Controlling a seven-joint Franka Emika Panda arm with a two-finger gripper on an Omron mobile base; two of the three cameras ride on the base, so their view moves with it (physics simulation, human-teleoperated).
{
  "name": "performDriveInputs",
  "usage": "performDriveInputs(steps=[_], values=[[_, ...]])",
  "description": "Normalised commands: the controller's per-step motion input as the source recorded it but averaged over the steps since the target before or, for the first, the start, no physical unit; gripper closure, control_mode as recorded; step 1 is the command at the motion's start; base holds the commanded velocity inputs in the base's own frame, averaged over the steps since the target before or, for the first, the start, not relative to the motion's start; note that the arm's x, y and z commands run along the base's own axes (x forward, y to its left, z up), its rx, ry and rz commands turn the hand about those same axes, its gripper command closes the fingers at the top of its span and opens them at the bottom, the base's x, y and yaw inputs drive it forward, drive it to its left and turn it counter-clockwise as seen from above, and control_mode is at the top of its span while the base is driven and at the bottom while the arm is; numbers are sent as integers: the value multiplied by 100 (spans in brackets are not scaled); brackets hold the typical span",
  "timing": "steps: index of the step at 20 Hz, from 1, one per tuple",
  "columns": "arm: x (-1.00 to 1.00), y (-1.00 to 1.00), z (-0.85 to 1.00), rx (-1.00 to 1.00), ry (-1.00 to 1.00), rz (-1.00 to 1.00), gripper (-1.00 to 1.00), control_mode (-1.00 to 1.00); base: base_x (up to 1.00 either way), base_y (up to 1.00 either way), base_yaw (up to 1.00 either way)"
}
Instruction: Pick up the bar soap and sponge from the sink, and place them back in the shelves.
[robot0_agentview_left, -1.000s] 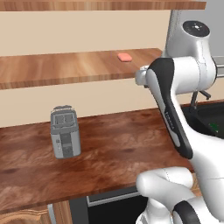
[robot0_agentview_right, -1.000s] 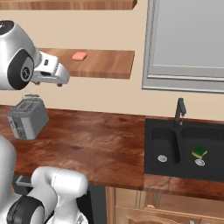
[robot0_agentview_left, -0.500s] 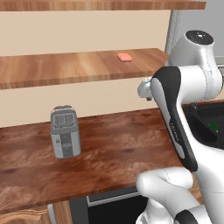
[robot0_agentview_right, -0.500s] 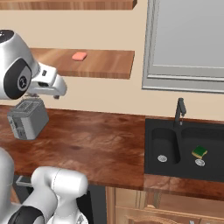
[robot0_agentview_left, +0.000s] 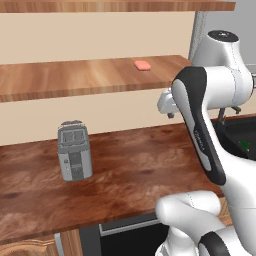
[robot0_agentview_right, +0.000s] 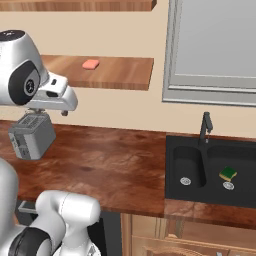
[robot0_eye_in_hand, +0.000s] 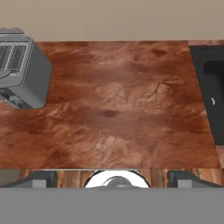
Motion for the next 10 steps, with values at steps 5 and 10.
performDriveInputs(steps=[5, 10], values=[[-14, 0, 0, 0, 13, 1, -100, -100, 0, 0, 0], [-18, 0, 0, 0, 4, 0, -100, 100, -5, 0, 0]])
